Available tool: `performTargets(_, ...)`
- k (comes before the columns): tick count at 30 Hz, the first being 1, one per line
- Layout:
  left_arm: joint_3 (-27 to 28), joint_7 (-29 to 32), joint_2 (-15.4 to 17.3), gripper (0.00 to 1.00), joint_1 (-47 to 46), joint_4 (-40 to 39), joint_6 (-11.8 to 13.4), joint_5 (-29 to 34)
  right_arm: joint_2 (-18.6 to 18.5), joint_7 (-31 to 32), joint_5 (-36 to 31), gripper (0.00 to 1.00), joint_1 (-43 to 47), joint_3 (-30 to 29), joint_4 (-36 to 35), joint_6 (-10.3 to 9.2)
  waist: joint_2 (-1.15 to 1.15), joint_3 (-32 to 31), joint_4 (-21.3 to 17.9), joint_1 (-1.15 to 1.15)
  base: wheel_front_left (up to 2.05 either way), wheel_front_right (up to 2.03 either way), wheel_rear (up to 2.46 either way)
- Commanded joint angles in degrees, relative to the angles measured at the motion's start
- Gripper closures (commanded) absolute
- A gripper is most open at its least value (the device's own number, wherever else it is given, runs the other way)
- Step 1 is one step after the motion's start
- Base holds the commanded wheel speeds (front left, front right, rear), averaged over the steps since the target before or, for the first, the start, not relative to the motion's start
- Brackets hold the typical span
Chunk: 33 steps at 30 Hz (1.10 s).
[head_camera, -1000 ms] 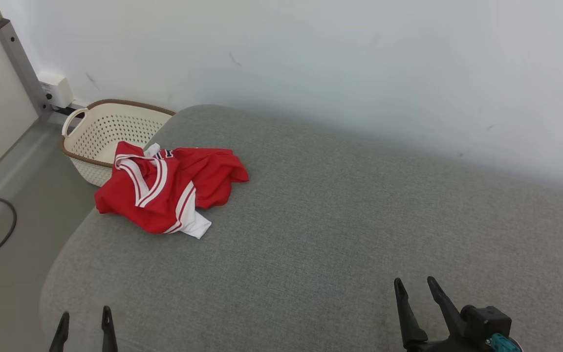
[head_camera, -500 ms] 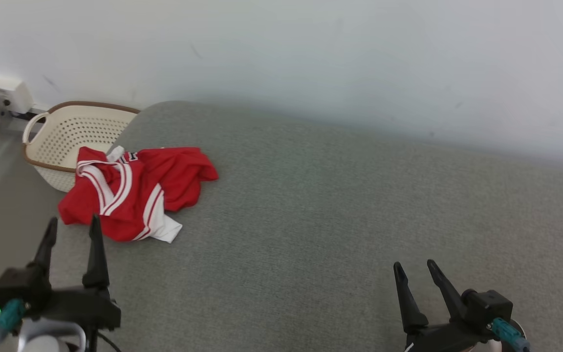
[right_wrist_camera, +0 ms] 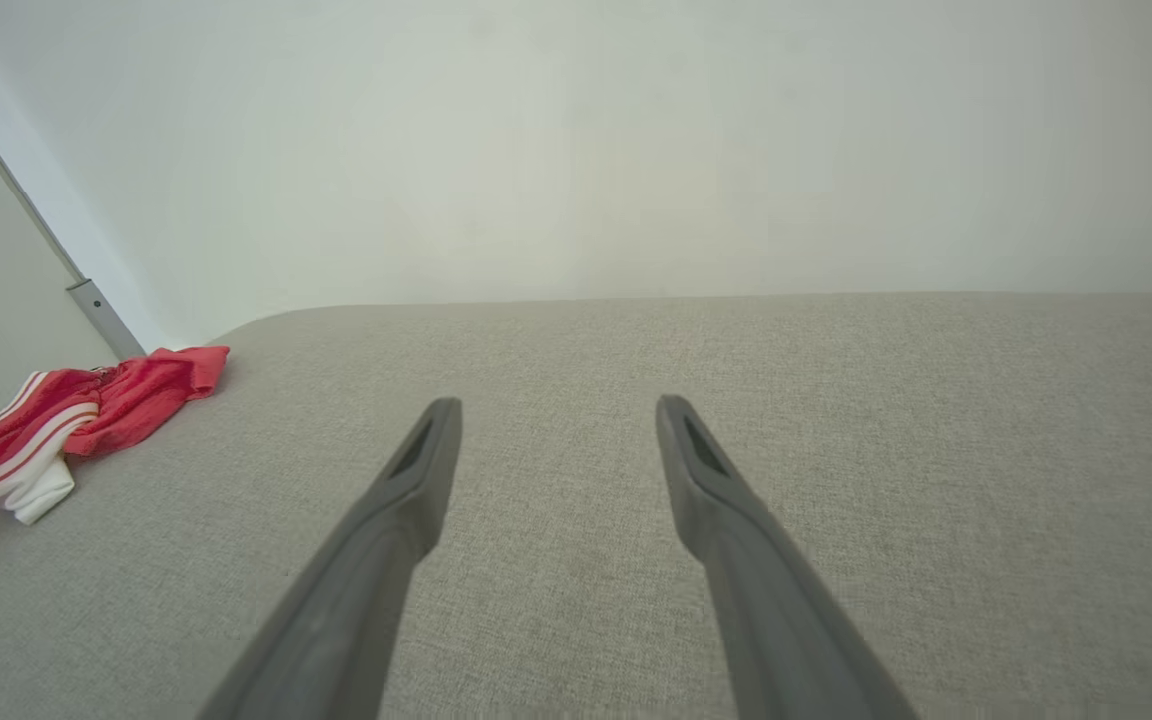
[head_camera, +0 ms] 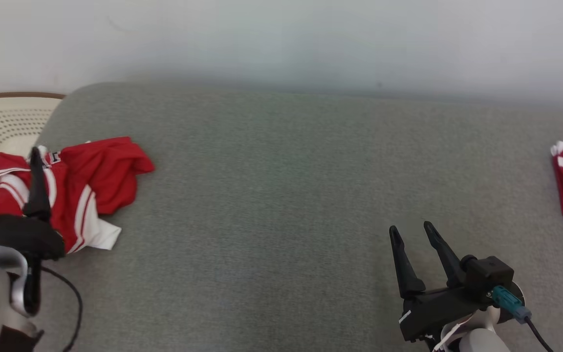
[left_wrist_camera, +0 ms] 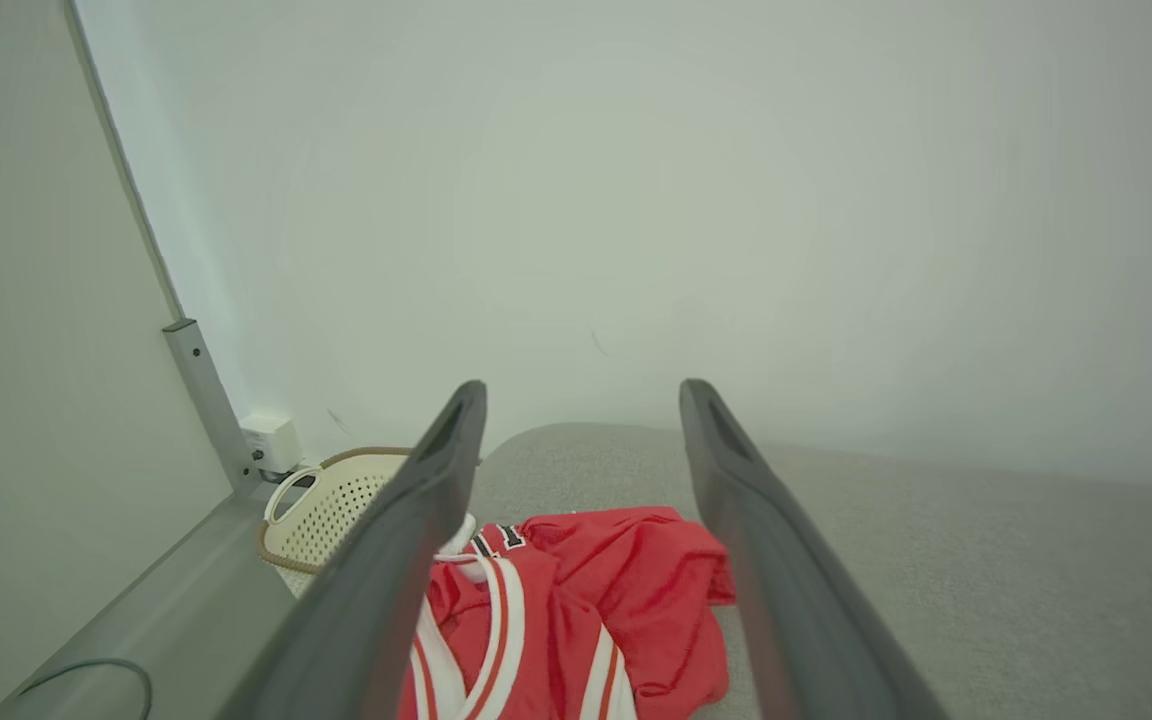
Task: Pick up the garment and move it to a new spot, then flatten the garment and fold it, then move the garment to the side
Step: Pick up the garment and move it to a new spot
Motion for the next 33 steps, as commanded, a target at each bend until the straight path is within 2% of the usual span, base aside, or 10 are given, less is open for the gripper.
performTargets(1,0.23,0.33,0.46,0.0,-0.89,0.85,-0.22,-0.15,-0.18,-0.32,0.23,0.0,-0.62,0.24,0.18,-0.03,-0.01,3.12,-3.8,-0.01,0.0,0.0,0.0)
performTargets(13,1.63,3.86,7.05,0.0,-10.18,17.28,-1.27,-1.13,-0.53,-1.34,0.99,0.0,-3.84,1.67,1.24,-0.03,-0.01,7.0,-9.98,-0.01,0.0,0.0,0.0)
performTargets(20,0.6,6.05,10.53,0.0,-14.1,26.94,-2.31,-0.36,-0.77,-1.88,1.28,0.0,-5.61,2.03,1.86,-0.03,-0.01,9.44,-12.54,-0.01,0.0,0.0,0.0)
performTargets(23,0.01,6.75,10.08,0.0,-15.18,29.93,-1.96,-0.17,-0.93,-1.92,1.47,0.0,-5.83,1.91,2.01,-0.03,-0.01,10.31,-13.18,-0.01,0.0,0.0,0.0)
performTargets(25,-0.11,7.26,10.98,0.0,-15.75,31.76,-1.48,0.03,-1.0,-2.06,1.57,0.0,-6.14,2.08,2.19,-0.03,-0.01,10.76,-13.62,-0.01,0.0,0.0,0.0)
performTargets(33,-1.42,12.57,11.25,0.0,-17.4,38.89,-1.98,-0.2,-1.4,-2.28,1.83,0.0,-7.1,2.18,2.37,-0.03,-0.01,12.15,-14.82,-0.01,0.0,0.0,0.0)
